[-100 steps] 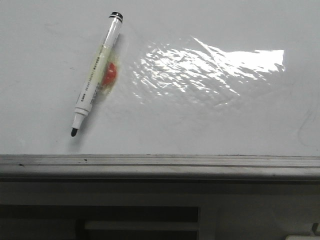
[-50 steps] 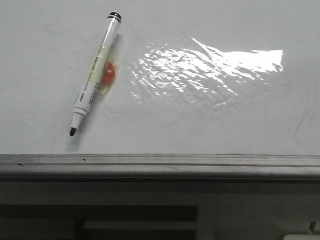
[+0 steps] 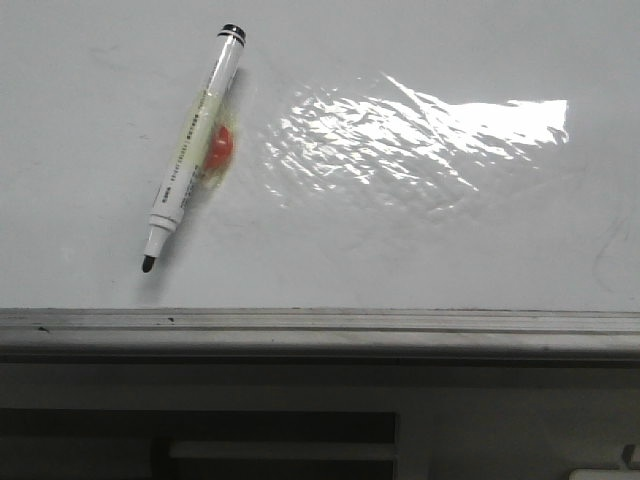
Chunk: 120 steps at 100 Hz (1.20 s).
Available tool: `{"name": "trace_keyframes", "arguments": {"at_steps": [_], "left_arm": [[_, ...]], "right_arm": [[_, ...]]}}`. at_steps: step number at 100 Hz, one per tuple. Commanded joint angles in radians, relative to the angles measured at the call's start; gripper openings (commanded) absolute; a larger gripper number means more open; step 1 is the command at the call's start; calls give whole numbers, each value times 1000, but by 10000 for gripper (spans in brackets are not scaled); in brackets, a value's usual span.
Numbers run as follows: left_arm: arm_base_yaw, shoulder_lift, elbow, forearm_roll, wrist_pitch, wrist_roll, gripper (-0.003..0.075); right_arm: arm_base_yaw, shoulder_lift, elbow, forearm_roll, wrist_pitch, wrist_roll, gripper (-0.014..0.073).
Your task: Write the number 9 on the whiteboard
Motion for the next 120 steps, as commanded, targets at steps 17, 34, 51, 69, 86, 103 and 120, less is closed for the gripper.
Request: {"name": "trace_keyframes", "arguments": {"at_steps": [17, 34, 51, 69, 86, 103, 120], "left_arm": [[-335, 141, -30, 46, -109, 42, 494], [-635, 305, -30, 69, -323, 42, 494], [-799, 507, -30, 4, -567, 42, 492], [-833, 691, -39, -44, -707, 31, 492], [-834, 830, -99, -176, -732, 20, 492], [-834, 913, -155, -188, -745, 17, 491], [-834, 940, -159, -299, -735, 8, 478]], "right_arm": [[6, 17, -36, 0, -73, -8, -61], [6, 17, -36, 0, -87, -8, -61], [6, 17, -36, 0, -87, -8, -61], [6, 17, -36, 0, -85, -8, -61], [6, 17, -36, 0, -82, -8, -61], [6, 17, -26, 0, -82, -8, -61], [8, 17, -26, 0, -84, -8, -61]]}}
